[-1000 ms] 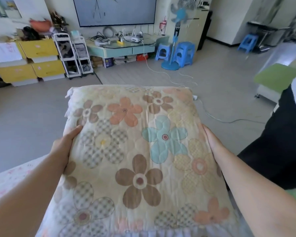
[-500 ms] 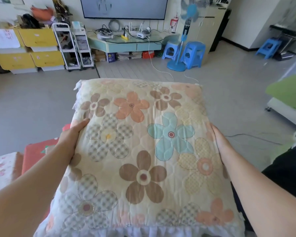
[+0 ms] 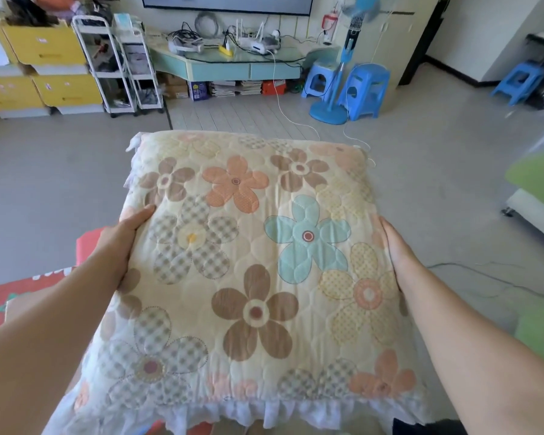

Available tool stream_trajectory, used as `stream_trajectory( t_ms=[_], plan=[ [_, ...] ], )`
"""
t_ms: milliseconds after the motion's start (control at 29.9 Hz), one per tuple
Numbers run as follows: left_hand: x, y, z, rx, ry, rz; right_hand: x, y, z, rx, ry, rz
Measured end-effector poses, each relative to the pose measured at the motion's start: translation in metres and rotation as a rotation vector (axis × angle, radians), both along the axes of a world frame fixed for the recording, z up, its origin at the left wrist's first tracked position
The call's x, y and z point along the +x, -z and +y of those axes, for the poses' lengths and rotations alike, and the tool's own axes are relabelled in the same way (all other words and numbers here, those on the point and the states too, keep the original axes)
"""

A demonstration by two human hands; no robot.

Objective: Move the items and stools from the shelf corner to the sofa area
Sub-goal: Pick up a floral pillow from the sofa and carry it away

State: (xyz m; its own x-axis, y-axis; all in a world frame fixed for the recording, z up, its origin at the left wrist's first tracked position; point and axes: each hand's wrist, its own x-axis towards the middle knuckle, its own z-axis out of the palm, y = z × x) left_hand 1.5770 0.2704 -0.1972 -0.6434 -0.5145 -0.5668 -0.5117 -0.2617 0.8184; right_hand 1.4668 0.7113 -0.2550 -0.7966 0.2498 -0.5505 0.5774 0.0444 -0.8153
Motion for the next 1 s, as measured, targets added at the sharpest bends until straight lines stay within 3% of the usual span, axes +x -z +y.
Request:
stream_trajectory(
  t_ms=[368, 669, 803, 1003],
  plan=[
    [-0.131, -0.023, 0.024, -0.021, -0.064, 0.010, -0.150, -0.043, -0.004, 0.015, -0.076, -0.005],
    [-0.245, -0.027, 0.042, -0.057, -0.242, 0.011, -0.354, -0.022, -0.006, 0.027, -0.252, -0.017],
    [-0.291, -0.024, 0.042, -0.041, -0.340, 0.019, -0.424, -0.054, -0.037, 0.050, -0.354, 0.022],
    [-0.340, -0.015, 0.004, -0.039, -0.504, 0.039, -0.526, -0.046, -0.112, 0.047, -0.514, 0.036]
  ],
)
